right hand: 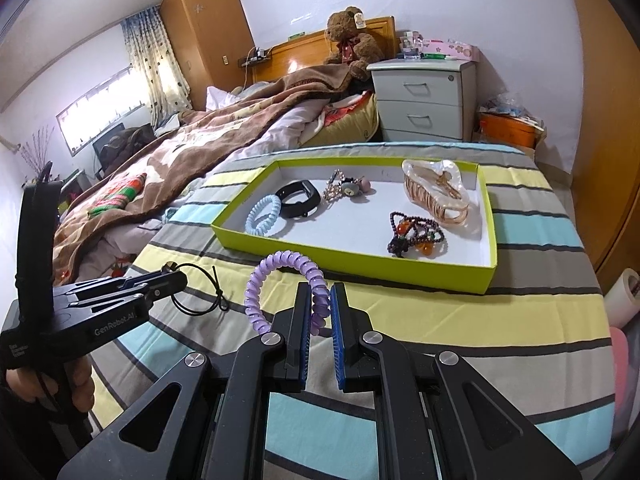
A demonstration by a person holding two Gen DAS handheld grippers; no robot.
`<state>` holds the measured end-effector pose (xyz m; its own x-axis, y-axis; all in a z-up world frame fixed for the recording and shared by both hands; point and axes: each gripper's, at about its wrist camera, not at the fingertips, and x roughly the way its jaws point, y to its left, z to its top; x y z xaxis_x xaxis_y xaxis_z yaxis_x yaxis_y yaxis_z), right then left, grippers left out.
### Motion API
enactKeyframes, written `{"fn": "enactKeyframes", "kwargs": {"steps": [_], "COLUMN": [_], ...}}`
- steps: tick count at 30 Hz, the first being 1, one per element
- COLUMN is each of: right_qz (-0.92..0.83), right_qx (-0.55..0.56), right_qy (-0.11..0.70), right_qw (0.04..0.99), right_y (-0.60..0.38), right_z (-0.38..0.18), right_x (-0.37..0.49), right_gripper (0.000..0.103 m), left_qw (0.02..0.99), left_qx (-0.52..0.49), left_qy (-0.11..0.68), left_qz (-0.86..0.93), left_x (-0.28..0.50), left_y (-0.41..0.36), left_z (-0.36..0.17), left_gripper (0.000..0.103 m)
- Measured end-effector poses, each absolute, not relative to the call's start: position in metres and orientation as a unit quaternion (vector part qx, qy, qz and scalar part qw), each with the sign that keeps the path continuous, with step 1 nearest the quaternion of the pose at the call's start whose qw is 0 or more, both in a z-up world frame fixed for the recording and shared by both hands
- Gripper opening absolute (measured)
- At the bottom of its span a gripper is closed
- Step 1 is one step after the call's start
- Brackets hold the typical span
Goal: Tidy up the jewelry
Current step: 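Close the right gripper on the purple coil tie while the left grasps the black pink-charm tie, then carry the black tie into the box with the left gripper while the right carries the purple tie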
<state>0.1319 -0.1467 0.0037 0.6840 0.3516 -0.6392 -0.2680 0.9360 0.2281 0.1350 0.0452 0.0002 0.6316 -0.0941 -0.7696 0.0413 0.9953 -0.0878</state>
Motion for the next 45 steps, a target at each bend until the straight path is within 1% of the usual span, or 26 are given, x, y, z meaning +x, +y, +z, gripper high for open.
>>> {"fn": "enactKeyframes", "kwargs": {"steps": [12, 19, 26, 36, 45], "right_qz": [0.156, 0.144, 0.129, 0.105, 0.095], "right_qx": [0.065, 0.068, 0.073, 0.072, 0.046], "right_qy": [0.341, 0.335, 0.341, 0.356, 0.376], "right_qw": [0.925, 0.929, 0.928, 0.926, 0.921], "right_y": [-0.158, -0.166, -0.173, -0.179, -0.166], "right_z": [0.024, 0.033, 0.033, 0.028, 0.018], "right_x": [0.132, 0.138, 0.152, 0.184, 0.226], "right_gripper": [0.010, 0.010, 0.010, 0.010, 0.010], "left_qw": [0.913, 0.918, 0.918, 0.910, 0.898], "left_qx": [-0.047, -0.043, -0.044, -0.043, -0.054], "left_qy": [0.399, 0.381, 0.376, 0.388, 0.413], "left_qz": [-0.073, -0.101, -0.120, -0.139, -0.144], "left_x": [0.140, 0.158, 0.183, 0.210, 0.220], "left_y": [0.044, 0.034, 0.023, 0.007, 0.003], "left_z": [0.036, 0.058, 0.070, 0.066, 0.043], "left_gripper": [0.017, 0.017, 0.017, 0.017, 0.017]}}
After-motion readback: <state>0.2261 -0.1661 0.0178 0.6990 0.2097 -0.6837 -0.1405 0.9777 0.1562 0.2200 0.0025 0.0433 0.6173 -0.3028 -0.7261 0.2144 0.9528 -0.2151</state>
